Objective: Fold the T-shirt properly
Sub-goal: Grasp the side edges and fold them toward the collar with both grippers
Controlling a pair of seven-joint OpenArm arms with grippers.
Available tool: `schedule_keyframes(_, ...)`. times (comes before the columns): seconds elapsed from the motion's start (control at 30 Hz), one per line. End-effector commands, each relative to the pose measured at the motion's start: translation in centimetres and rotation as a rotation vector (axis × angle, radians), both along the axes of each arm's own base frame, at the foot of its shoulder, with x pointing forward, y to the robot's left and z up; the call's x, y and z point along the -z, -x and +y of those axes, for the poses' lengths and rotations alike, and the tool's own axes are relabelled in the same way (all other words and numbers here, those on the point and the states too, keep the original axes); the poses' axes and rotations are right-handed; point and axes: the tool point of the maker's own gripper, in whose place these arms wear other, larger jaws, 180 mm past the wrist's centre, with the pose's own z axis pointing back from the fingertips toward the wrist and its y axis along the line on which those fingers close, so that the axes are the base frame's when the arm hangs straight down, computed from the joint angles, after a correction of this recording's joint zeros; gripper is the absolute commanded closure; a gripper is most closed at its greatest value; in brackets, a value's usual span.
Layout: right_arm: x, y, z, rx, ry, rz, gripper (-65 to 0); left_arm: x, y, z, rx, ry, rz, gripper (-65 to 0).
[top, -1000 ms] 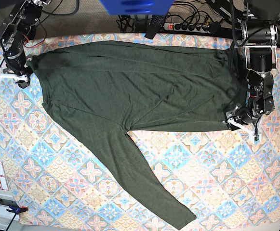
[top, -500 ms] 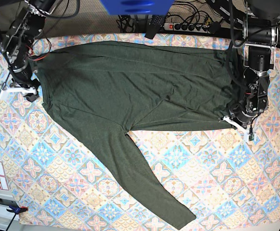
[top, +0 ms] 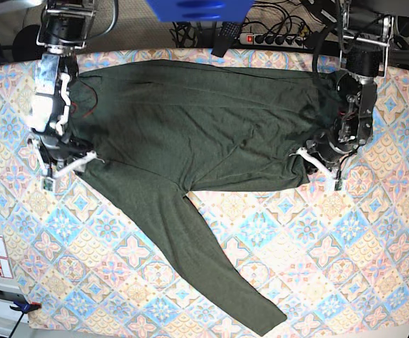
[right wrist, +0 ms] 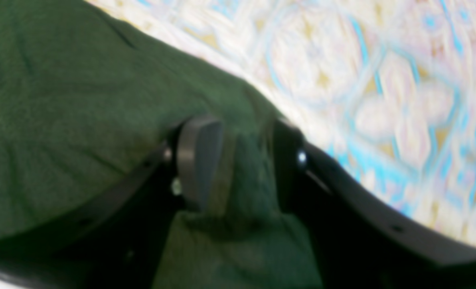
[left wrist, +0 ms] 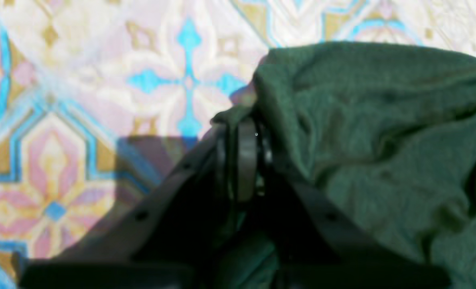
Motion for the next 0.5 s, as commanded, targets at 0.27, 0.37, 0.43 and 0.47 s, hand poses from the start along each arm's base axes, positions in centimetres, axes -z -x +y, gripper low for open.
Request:
schedule_keyframes(0.27, 0.6, -4.2, -1.6, -0.050, 0.061, 0.011, -28.6, -2.5, 0.8, 2.5, -0.039, -0.036, -0.067, 0.0)
schedule_keyframes(0.37, 1.5, -4.9, -1.8, -0.073, 0.083, 0.025, -28.6, -2.8, 1.2, 2.6, -0.043, -0.037, -0.078, 0.0)
schedule_keyframes(0.43, 2.2, -5.2, -1.6, -0.091, 0.091, 0.041, -28.6, -3.0, 1.4, 2.4, -0.035, -0.037, -0.082, 0.0)
schedule_keyframes(0.47, 2.5, -5.3, -1.4, -0.098, 0.091, 0.049, -28.6, -3.0, 1.6, 2.3, -0.031, -0.038, -0.082, 0.0)
